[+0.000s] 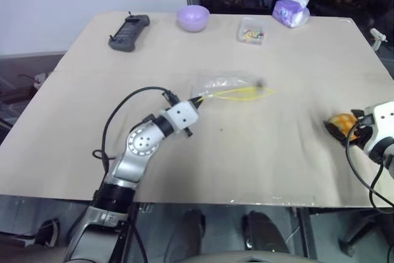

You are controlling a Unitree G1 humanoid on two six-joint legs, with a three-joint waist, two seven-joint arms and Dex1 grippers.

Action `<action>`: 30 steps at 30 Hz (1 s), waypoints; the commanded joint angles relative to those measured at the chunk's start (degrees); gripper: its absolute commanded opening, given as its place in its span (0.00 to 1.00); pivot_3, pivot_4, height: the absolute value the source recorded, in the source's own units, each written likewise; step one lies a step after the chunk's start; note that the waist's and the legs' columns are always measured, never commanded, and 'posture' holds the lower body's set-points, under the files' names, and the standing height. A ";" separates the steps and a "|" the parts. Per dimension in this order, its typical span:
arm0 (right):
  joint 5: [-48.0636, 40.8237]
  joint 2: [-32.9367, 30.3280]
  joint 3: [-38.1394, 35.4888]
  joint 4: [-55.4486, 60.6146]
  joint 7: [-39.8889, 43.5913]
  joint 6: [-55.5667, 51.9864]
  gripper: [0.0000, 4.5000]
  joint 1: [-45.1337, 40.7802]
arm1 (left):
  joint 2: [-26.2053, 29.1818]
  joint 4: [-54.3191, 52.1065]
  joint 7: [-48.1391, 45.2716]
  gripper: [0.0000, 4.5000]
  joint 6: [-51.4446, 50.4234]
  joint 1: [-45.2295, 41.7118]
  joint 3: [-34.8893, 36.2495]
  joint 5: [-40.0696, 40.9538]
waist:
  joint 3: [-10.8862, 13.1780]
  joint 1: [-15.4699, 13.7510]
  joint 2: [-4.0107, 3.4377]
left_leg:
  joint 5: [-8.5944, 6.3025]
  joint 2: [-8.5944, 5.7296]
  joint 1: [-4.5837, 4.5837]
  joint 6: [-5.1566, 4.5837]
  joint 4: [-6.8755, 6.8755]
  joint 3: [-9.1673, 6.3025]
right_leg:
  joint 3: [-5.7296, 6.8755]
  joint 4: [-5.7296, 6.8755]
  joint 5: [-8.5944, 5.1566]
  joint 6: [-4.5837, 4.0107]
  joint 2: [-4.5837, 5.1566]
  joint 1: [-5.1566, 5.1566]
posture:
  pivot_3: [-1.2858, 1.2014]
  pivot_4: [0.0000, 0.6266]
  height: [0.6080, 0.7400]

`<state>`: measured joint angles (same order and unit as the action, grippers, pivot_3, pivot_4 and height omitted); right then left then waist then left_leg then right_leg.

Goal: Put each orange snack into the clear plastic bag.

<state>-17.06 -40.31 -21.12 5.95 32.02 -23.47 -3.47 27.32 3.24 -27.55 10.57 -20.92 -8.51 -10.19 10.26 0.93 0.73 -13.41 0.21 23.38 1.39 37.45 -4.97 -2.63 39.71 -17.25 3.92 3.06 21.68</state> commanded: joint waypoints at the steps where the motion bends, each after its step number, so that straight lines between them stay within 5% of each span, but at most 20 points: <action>1: 0.04 -0.64 -2.83 0.53 -1.20 -0.17 0.99 0.64 | 0.33 -2.14 -0.05 0.00 0.35 0.01 0.73 0.23 | 0.00 -0.01 0.00 | 0.00 0.00 0.00 0.00 0.00 0.00 | 0.00 0.00 0.00 0.00 0.00 0.00 | 0.52 0.24 1.00; 13: -0.18 1.59 -1.61 -8.32 -6.18 -10.87 0.99 0.06 | 0.09 -1.84 -0.11 0.00 0.23 -0.34 0.40 0.06 | -0.04 -0.22 0.06 | 0.00 0.00 -0.16 0.00 -0.01 0.02 | -0.01 0.01 0.00 0.00 0.00 -0.14 | 0.52 0.24 1.00; 24: -1.24 0.76 2.87 -3.29 -1.47 -12.49 0.03 -0.38 | -0.24 -2.16 0.13 0.00 -0.12 -0.19 0.28 -0.08 | -0.07 0.03 0.12 | -0.01 0.06 -0.53 0.00 -0.11 0.03 | -0.02 -0.05 -0.01 0.00 -0.05 -0.46 | 0.52 0.24 1.00; 30: -11.21 -1.26 5.66 11.92 7.28 -16.57 0.00 -6.41 | -0.70 -1.89 0.19 0.00 0.01 -0.50 -0.07 -0.29 | 0.01 1.09 0.00 | -0.01 0.08 -0.52 0.00 -0.12 0.06 | -0.07 -0.04 -0.01 0.00 -0.07 -0.43 | 0.52 0.24 1.00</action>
<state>-23.90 -40.51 -14.96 11.03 36.42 -39.03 -6.76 26.62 3.23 -27.68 10.31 -20.75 -9.00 -10.29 10.27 2.02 0.73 -13.42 0.29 22.86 1.39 37.32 -4.89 -2.72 39.68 -17.26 3.92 2.99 21.26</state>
